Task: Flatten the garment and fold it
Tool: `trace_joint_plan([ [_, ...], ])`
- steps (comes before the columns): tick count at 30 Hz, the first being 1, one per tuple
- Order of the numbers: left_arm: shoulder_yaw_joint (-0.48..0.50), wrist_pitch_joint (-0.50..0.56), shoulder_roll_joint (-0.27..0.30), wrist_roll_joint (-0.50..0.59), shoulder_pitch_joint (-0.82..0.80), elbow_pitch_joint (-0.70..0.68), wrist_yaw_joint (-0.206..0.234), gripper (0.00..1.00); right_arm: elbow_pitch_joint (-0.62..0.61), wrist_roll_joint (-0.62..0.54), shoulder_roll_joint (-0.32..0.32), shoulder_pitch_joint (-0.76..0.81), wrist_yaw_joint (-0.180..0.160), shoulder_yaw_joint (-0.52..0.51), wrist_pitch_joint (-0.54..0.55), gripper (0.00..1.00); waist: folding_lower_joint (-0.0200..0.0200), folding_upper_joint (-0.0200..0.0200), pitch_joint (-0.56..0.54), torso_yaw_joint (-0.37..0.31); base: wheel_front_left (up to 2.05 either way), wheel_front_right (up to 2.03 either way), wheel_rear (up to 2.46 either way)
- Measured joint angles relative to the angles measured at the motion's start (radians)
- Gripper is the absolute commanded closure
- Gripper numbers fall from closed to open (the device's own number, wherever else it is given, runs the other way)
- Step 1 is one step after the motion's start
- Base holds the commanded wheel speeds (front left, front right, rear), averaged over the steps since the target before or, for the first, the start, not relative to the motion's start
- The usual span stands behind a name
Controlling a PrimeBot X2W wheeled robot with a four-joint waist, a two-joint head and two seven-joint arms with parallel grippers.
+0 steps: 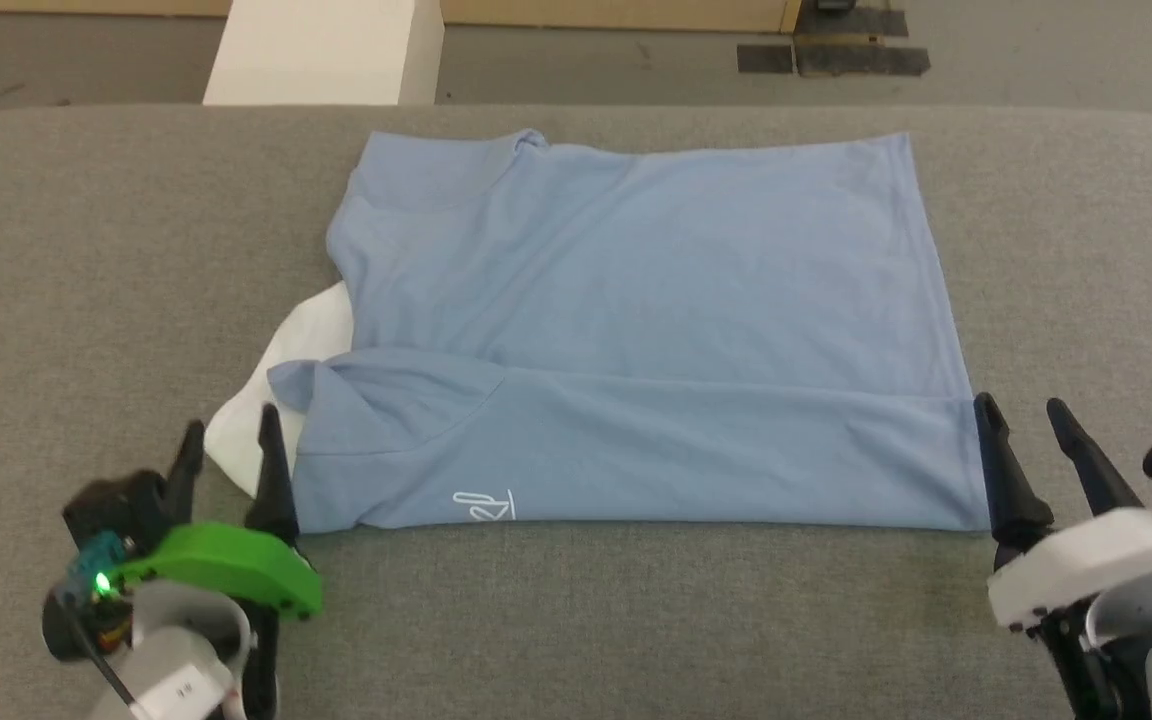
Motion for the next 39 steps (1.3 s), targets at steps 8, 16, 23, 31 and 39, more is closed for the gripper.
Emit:
trace_joint_plan([
  [8, -0.018, 0.089, -0.02, -0.024, 0.086, 0.002, 0.044, 0.0, -0.027, -0.008, 0.021, 0.067, 0.0, 0.057, -0.158, 0.0, 0.0, 0.0, -0.026, -0.028, 0.0, 0.0, 0.0],
  [16, 0.016, 0.259, -0.021, -0.119, 0.106, 0.015, 0.127, 0.0, 0.0, -0.008, 0.027, 0.079, 0.0, 0.083, -0.166, 0.0, 0.0, 0.0, -0.033, -0.083, 0.0, 0.0, 0.0],
  [23, 0.028, 0.363, 0.001, -0.165, 0.104, -0.012, 0.146, 1.0, 0.0, -0.009, 0.028, 0.079, 0.0, 0.088, -0.152, 0.0, 0.0, 0.0, -0.032, -0.117, 0.0, 0.0, 0.0],
  [31, 0.022, 0.369, 0.007, -0.173, 0.104, -0.037, 0.131, 1.0, 0.008, -0.031, 0.028, 0.075, 0.0, 0.083, -0.156, 0.0, 0.0, 0.0, -0.026, -0.113, 0.0, 0.0, 0.0],
  [39, 0.003, 0.353, 0.003, -0.17, 0.102, -0.049, 0.112, 1.0, 0.129, -0.026, 0.03, -0.007, 0.0, 0.015, 0.09, 0.0, 0.0, 0.0, -0.014, -0.084, 0.0, 0.0, 0.0],
])
